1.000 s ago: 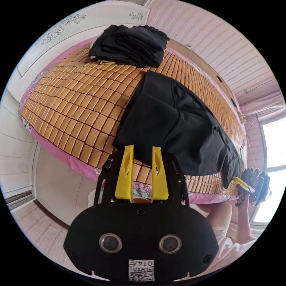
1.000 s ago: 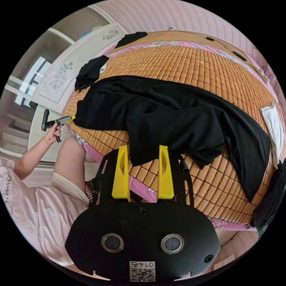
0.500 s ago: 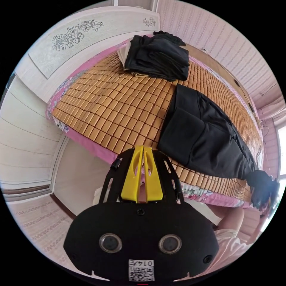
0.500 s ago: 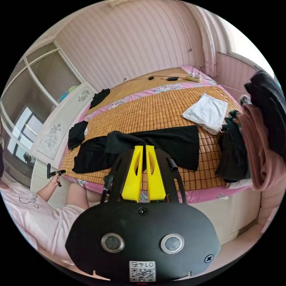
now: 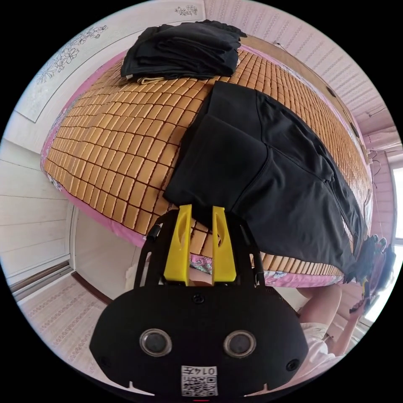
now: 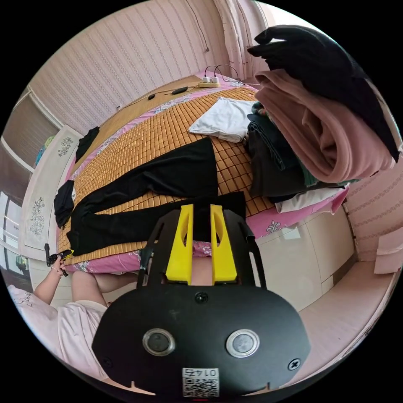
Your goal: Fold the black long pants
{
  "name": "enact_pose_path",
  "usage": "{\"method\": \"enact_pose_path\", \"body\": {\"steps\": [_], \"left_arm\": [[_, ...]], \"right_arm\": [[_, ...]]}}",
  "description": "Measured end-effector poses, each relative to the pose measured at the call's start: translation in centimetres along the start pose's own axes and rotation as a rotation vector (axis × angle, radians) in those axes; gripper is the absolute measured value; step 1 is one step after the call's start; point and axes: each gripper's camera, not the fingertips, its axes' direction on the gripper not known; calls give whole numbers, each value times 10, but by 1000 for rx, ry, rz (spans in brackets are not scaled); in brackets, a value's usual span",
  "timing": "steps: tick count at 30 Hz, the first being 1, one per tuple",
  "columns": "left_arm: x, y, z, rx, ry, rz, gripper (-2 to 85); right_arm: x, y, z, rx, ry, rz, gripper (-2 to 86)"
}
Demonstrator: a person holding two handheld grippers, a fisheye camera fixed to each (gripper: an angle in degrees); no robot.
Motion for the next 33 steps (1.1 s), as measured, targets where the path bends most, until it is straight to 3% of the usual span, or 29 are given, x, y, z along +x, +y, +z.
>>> {"method": "enact_pose_path", "body": {"steps": [7,10,12,19,23,26,28,33], "left_arm": [[-4,-1,-9,3,-4,11,0],[-13,4,-22,26,26,18,-2],[-19,6,-31,48,40,7,-3],[-37,5,-62,150,143,-32,-4],[-45,3,-92,265,211,-46,-4],[-51,10,-107,313,207,-17,-4],[-54,19,-99,274,188,7,-3],[-64,40,-40,89,131,-43,1]], "right_arm": [[4,-14,78,-205,43,71,126],[-3,-19,95,-238,171,57,77],[-5,-25,94,-241,149,41,34],[-24,-50,39,-49,-13,-53,-1],[-43,-50,-37,212,-171,-164,-3],[-46,-25,-62,274,-133,-207,-3],[-40,-8,-52,218,-111,-195,-2],[-16,27,46,-129,-12,-53,13]]}}
